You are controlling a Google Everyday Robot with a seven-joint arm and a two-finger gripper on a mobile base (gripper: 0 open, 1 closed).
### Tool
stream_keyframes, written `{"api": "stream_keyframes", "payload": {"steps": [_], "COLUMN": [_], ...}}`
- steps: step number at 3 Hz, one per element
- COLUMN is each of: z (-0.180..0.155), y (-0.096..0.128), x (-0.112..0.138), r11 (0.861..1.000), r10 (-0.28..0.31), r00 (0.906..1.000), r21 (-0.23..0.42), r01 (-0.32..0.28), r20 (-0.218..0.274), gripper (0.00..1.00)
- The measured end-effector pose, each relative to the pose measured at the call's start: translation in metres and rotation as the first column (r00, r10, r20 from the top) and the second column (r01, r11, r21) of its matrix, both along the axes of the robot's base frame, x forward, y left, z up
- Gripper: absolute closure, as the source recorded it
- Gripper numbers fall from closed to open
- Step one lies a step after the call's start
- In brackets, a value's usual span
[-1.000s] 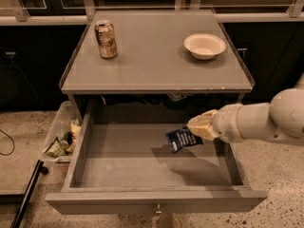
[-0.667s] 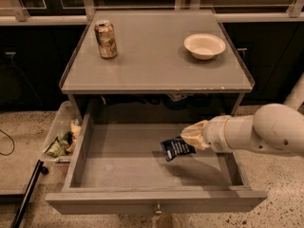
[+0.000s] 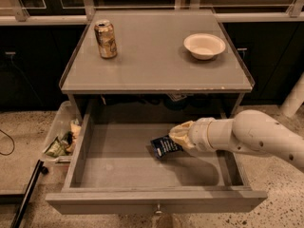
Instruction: Place rxbar blueberry into top drawer
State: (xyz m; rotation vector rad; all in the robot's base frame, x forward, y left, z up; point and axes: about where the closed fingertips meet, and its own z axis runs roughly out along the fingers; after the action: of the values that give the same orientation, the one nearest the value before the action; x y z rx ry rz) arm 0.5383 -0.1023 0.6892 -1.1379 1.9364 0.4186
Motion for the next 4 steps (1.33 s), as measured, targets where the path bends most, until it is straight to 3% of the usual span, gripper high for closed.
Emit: {"api": "stream_keyframes", "payload": {"steps": [2, 4], "z": [-0.032, -0.032], "y": [0.005, 0.005], "x": [0.003, 0.003], "r11": [0.997, 0.997], "r10": [-0.045, -0.045], "r00": [0.9987, 0.9987], "r21": [0.066, 0.066], "r01": [0.046, 0.046], "r20": [-0.024, -0.025], "gripper": [1.0, 0.57]}}
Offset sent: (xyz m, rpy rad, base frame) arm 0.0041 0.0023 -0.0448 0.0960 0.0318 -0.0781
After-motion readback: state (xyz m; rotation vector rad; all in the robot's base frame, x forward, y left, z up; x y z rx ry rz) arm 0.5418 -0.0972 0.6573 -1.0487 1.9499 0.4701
